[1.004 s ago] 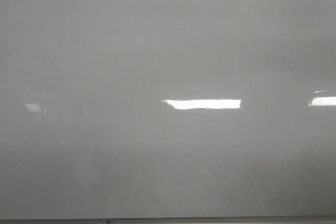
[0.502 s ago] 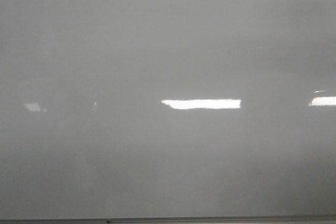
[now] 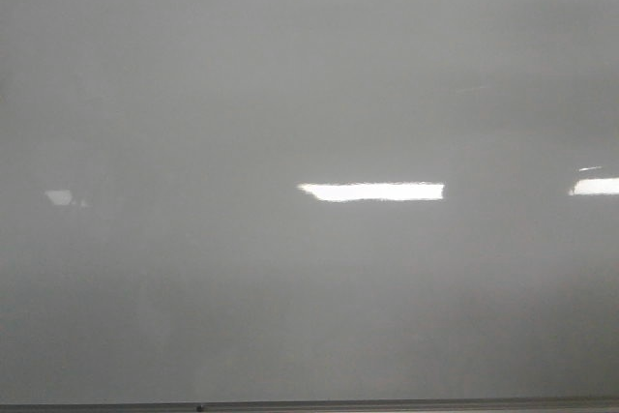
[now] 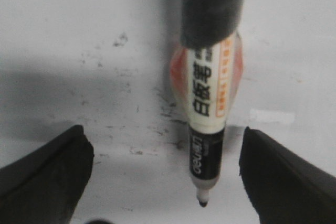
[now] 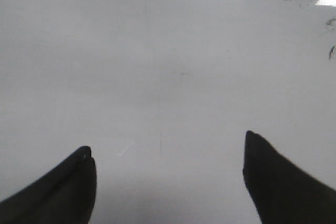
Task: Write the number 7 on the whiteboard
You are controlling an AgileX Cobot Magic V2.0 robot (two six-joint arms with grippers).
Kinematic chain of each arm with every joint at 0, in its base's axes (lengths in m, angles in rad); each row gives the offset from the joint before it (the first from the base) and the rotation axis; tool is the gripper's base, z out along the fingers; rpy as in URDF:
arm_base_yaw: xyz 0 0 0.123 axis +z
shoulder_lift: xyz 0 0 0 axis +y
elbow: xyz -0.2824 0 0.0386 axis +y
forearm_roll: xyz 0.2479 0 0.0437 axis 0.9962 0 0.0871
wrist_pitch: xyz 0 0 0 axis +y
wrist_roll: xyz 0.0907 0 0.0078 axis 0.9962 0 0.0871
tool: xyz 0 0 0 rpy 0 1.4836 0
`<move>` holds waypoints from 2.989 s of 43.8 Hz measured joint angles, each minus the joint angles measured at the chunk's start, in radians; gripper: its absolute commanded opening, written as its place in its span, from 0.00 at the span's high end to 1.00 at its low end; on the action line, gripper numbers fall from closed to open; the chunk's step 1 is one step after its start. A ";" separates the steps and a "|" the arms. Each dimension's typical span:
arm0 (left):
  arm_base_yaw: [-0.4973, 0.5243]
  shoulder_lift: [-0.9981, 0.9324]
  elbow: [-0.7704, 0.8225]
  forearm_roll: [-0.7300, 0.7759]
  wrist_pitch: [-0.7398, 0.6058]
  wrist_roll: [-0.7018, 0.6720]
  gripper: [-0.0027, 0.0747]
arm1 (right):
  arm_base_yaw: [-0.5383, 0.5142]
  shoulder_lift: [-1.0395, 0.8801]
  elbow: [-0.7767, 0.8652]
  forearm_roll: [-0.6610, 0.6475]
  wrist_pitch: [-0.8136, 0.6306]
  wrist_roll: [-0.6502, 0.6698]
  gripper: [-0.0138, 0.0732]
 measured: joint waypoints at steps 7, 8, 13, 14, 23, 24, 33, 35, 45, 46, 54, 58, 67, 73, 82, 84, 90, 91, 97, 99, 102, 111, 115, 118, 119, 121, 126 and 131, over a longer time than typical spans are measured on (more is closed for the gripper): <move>-0.010 0.020 0.000 0.000 -0.043 0.000 0.24 | 0.000 0.000 0.000 0.000 0.000 0.000 0.16; -0.014 0.025 0.000 0.000 -0.048 0.000 0.24 | 0.000 0.000 0.000 0.000 0.000 0.000 0.16; -0.033 0.037 -0.001 0.000 -0.058 0.000 0.28 | 0.000 0.000 0.000 0.000 0.000 0.000 0.16; -0.033 0.037 -0.001 0.000 -0.058 0.000 0.30 | 0.000 0.000 0.000 0.000 0.000 0.000 0.16; -0.044 0.044 -0.005 0.002 -0.066 0.000 0.59 | 0.000 0.000 0.000 0.000 0.000 0.000 0.16; -0.045 0.044 -0.005 0.002 -0.066 0.000 0.63 | 0.000 0.000 0.000 0.000 0.000 0.000 0.16; -0.048 0.045 -0.005 0.002 -0.062 0.000 0.85 | 0.000 0.000 0.000 0.000 0.000 0.000 0.16; -0.048 0.045 -0.005 0.002 -0.060 0.000 0.89 | 0.000 0.000 0.000 0.000 0.000 0.000 0.16; -0.046 -0.018 -0.005 0.002 0.023 0.000 0.99 | 0.000 0.000 -0.004 0.000 0.006 0.000 0.16; -0.046 -0.038 -0.007 0.002 0.044 0.000 0.99 | 0.000 0.000 -0.009 0.000 0.012 0.000 0.16; -0.060 -0.173 -0.049 0.002 0.248 0.045 0.99 | 0.000 0.000 -0.090 0.027 0.136 0.000 0.16; -0.091 -0.219 -0.091 0.003 0.375 0.134 0.99 | 0.000 0.000 -0.128 0.028 0.205 0.000 0.16; -0.209 -0.243 -0.212 -0.031 0.645 0.344 0.99 | 0.000 0.000 -0.182 0.028 0.302 0.000 0.16; -0.314 -0.232 -0.252 -0.100 0.730 0.485 0.99 | 0.000 0.000 -0.197 0.028 0.334 -0.007 0.16; -0.497 -0.171 -0.281 -0.173 0.752 0.613 0.99 | 0.014 0.026 -0.201 0.044 0.362 -0.038 0.16; -0.542 -0.152 -0.292 -0.177 0.754 0.623 0.99 | 0.025 0.042 -0.201 0.051 0.364 -0.049 0.16; -0.649 -0.082 -0.329 -0.179 0.754 0.665 0.99 | 0.074 0.104 -0.201 0.074 0.374 -0.103 0.16; -0.664 -0.072 -0.335 -0.179 0.754 0.677 0.99 | 0.084 0.115 -0.201 0.079 0.377 -0.115 0.16; -0.738 -0.021 -0.345 -0.179 0.754 0.726 0.99 | 0.170 0.189 -0.206 0.128 0.398 -0.245 0.16; -0.753 -0.011 -0.345 -0.179 0.754 0.739 0.99 | 0.202 0.215 -0.217 0.156 0.420 -0.298 0.16; -0.774 0.000 -0.347 -0.179 0.754 0.764 0.99 | 0.257 0.251 -0.243 0.201 0.450 -0.389 0.16; -0.820 0.010 -0.347 -0.179 0.754 0.835 0.99 | 0.417 0.358 -0.310 0.313 0.497 -0.662 0.16; -0.834 0.010 -0.347 -0.179 0.754 0.847 0.99 | 0.474 0.410 -0.338 0.353 0.486 -0.736 0.16; -0.840 0.010 -0.347 -0.179 0.754 0.855 0.99 | 0.515 0.449 -0.366 0.376 0.473 -0.771 0.16; -0.841 0.010 -0.347 -0.179 0.754 0.854 0.99 | 0.530 0.465 -0.380 0.381 0.471 -0.780 0.16; -0.843 0.010 -0.347 -0.179 0.754 0.857 0.99 | 0.552 0.488 -0.402 0.390 0.464 -0.788 0.16; -0.843 0.010 -0.347 -0.179 0.754 0.857 0.99 | 0.612 0.550 -0.453 0.401 0.442 -0.800 0.16; -0.843 0.010 -0.347 -0.179 0.754 0.857 0.99 | 0.655 0.596 -0.477 0.407 0.406 -0.804 0.16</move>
